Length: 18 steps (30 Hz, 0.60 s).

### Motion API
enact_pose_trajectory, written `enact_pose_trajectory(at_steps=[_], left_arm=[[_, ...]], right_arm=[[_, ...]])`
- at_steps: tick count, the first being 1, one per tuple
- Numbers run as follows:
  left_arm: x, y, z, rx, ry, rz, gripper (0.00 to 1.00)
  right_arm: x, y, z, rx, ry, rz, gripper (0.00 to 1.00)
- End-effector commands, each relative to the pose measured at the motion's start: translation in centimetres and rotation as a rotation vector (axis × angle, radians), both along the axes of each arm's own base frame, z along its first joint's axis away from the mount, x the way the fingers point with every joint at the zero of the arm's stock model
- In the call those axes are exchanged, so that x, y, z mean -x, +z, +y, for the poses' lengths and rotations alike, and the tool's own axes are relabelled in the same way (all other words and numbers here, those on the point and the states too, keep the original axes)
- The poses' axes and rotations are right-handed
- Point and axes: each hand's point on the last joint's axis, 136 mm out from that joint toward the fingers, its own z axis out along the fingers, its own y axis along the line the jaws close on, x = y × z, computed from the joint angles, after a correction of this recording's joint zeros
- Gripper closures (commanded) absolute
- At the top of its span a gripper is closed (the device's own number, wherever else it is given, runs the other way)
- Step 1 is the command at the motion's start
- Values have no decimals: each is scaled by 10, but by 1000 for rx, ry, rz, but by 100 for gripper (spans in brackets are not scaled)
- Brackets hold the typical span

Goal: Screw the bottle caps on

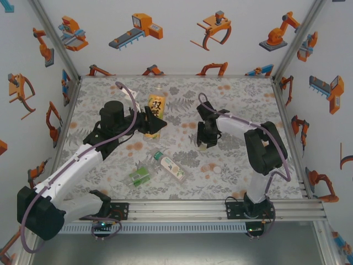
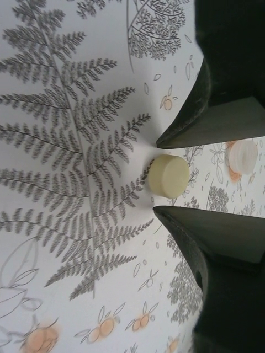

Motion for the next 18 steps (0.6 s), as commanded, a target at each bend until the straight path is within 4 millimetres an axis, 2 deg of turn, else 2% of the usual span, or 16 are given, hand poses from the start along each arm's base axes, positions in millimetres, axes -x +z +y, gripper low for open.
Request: enact_pose_trajectory(at_steps=[1,8,18], left_arm=[[-2,1,-2,17,-4,6,87],[-5,-3,-6,32,-10,24,87],[-4,-2,-5,35,-5,28,87]], right_arm=[[7,-1,-7,99,30,3,56],[8,-4,3,108,46,-42,58],[3,-5,5,121,53,-69,62]])
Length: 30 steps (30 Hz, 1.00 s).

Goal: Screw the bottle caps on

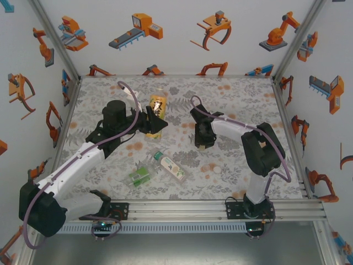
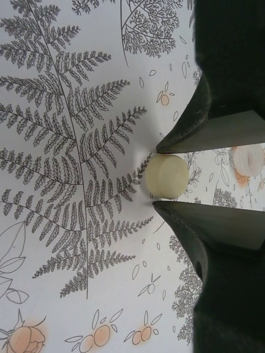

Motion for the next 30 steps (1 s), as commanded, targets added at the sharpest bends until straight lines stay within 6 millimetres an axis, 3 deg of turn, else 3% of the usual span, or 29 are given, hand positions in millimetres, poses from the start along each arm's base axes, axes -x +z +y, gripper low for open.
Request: enact_pose_trajectory(at_steps=[1,10,16,30], left_arm=[[0,8,-1,32,-5,-15,87],[0,5,-2,27,-12,-6,87],[-1,4,-3,24,-13,-8,87],[-1,6,-3,39,-14,-6,87]], right_arm=[[3,-7,-4,35,9,2,63],[7,4,-3,13,11,2,67],[9,3,0,3,14,29,56],[10,6,5,-3,17,27,63]])
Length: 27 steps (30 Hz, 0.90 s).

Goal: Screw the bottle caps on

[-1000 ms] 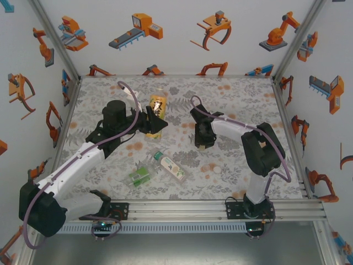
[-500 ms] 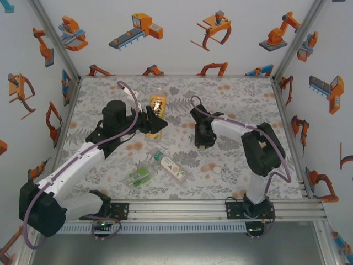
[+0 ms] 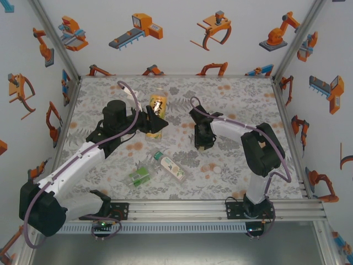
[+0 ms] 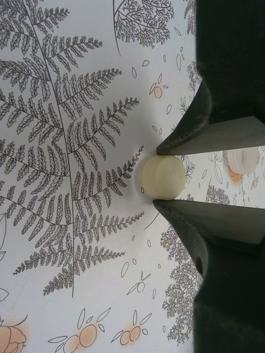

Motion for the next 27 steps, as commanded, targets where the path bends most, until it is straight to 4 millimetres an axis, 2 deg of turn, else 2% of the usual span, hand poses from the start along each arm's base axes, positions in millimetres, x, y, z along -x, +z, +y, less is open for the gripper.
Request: enact_pose_trajectory(at_steps=[1,6,9,12,17,21,24,27], left_arm=[[0,5,-2,25,-16,-12,87],[6,3,-1,-59,-54,-55,87],[12,1,4,-175,-95,-108,87],[23,-3,5,-287,-183,-142,91],[43,-6,4,-377,-328,-175,95],[62,-9,2,-402,-434,-211,96],[75,-13,1,-438,-499,-239,96],[85,-21,2,-496,-548,-270,96]], right_arm=[[1,9,0,7,0,-7,64],[-4,32,1,-18,16,-67,70],[-4,53,4,-47,39,-100,75],[-1,77,14,-115,90,-126,76],[8,132,40,-287,192,-164,76],[18,187,52,-417,303,-294,79],[22,216,55,-473,353,-385,82],[34,243,69,-584,463,-452,85]])
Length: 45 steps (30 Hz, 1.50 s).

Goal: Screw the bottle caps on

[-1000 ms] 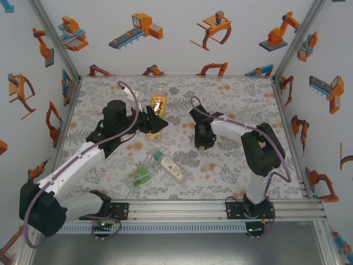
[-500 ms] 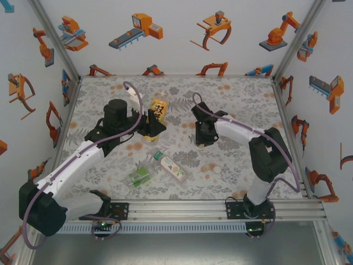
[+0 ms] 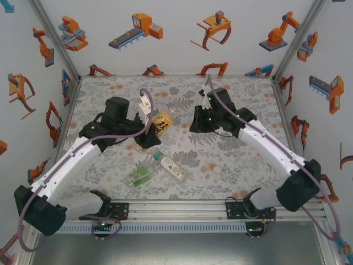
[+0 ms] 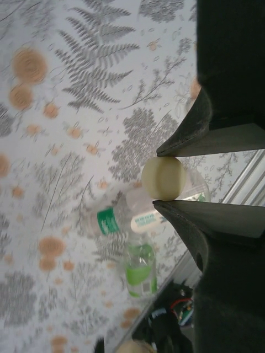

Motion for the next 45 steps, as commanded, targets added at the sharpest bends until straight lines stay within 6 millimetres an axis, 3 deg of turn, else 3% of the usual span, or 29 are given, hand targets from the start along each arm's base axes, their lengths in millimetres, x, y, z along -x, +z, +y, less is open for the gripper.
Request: enact_pose_trajectory(at_steps=[1,7,14,22,25,32,45], left_arm=[[23,1,1,-61,-133,-76,95],[44,-3,3,-124,-245,-148,97],[60,-3,9,-114,-282,-186,98],[85,6,15,-73,-353,-256,98],[91,9,17,-73,-365,-272,98],[102,14,20,-62,-395,-304,98],[117,10,21,-69,-466,-307,100]], right_arm=[[15,34,21,-125,160,-109,86],[44,73,29,-246,318,-240,91],[82,98,27,-300,480,-351,91],[126,137,30,-405,667,-602,93],[143,143,37,-445,763,-648,98],[174,142,49,-453,922,-679,98],[179,144,64,-406,955,-743,100]])
